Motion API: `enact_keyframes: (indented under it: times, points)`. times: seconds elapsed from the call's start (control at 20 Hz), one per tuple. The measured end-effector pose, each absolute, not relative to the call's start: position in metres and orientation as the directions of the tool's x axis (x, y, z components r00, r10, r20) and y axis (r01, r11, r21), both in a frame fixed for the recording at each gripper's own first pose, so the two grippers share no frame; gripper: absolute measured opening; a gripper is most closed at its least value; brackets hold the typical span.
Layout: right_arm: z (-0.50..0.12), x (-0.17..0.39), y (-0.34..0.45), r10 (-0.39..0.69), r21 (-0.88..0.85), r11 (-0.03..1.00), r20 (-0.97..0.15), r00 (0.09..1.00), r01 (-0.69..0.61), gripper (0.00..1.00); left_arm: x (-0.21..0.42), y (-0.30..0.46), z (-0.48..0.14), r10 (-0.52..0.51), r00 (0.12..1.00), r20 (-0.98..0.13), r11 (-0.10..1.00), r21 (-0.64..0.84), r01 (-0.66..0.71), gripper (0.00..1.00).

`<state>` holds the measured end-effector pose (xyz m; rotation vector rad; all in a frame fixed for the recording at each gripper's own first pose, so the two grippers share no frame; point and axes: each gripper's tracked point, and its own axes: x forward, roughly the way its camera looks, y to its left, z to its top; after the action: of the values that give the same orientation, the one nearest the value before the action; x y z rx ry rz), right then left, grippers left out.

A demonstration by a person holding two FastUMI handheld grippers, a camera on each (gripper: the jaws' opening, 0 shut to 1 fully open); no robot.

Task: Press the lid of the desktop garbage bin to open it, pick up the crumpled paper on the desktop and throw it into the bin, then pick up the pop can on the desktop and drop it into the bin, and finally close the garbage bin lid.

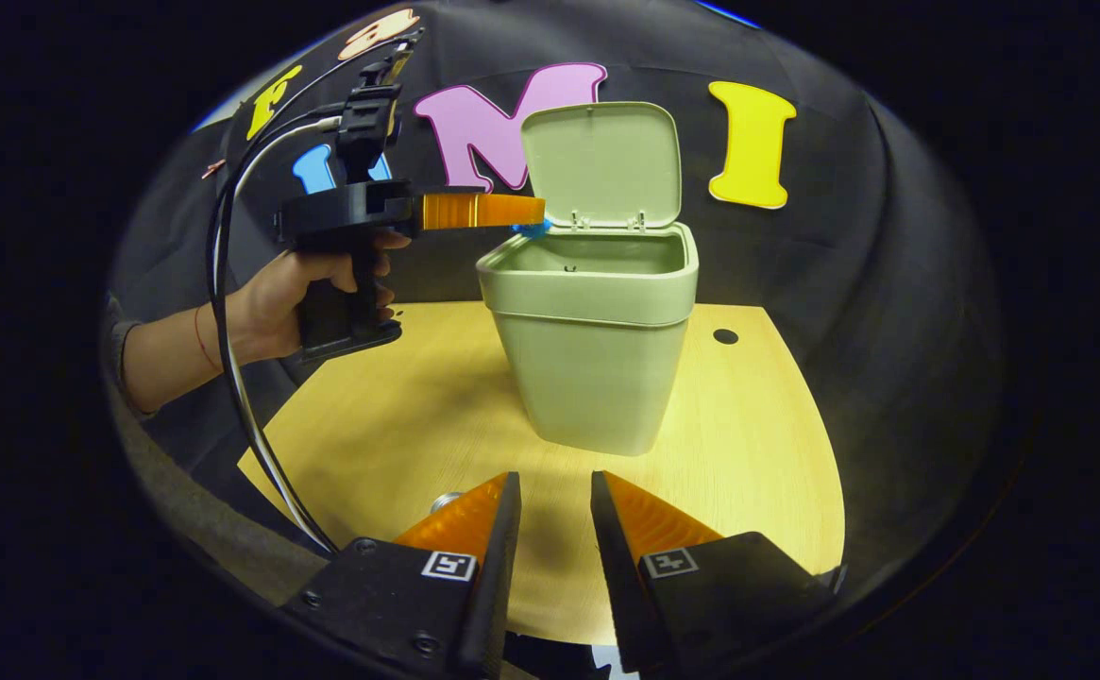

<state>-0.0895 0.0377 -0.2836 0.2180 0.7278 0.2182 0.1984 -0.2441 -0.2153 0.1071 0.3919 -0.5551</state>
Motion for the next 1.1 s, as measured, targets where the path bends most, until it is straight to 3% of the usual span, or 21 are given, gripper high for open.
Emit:
enact_keyframes:
  times: [0.1,0.15,0.25,0.3,0.35,0.55,1.1]
  points:
    - [-0.285,-0.091,0.039,0.276,0.283,0.952,-0.633,0.723,-0.116,0.54,0.199,-0.239,-0.216,-0.48,0.786,-0.389,0.854,-0.003,0.52,0.66]
    - [-0.285,-0.091,0.042,0.285,0.292,0.949,-0.631,0.721,-0.12,0.64,0.198,-0.235,-0.214,-0.472,0.792,-0.387,0.86,-0.006,0.509,0.76]
    - [-0.285,-0.091,0.053,0.319,0.312,0.939,-0.624,0.713,-0.146,0.54,0.191,-0.224,-0.209,-0.459,0.803,-0.379,0.872,-0.02,0.489,0.83]
    - [-0.285,-0.092,0.059,0.337,0.318,0.933,-0.62,0.708,-0.165,0.66,0.187,-0.215,-0.205,-0.452,0.81,-0.373,0.878,-0.026,0.478,0.84]
    - [-0.284,-0.092,0.065,0.354,0.321,0.929,-0.618,0.702,-0.186,0.71,0.183,-0.207,-0.2,-0.445,0.817,-0.367,0.884,-0.032,0.466,0.84]
    - [-0.288,-0.095,0.091,0.417,0.321,0.908,-0.623,0.661,-0.27,0.84,0.16,-0.161,-0.183,-0.379,0.859,-0.343,0.92,-0.043,0.389,0.86]
    - [-0.327,-0.104,0.146,0.47,0.222,0.86,-0.697,0.542,-0.46,0.85,0.058,-0.031,-0.151,-0.087,0.943,-0.323,0.994,0.031,0.102,0.9]
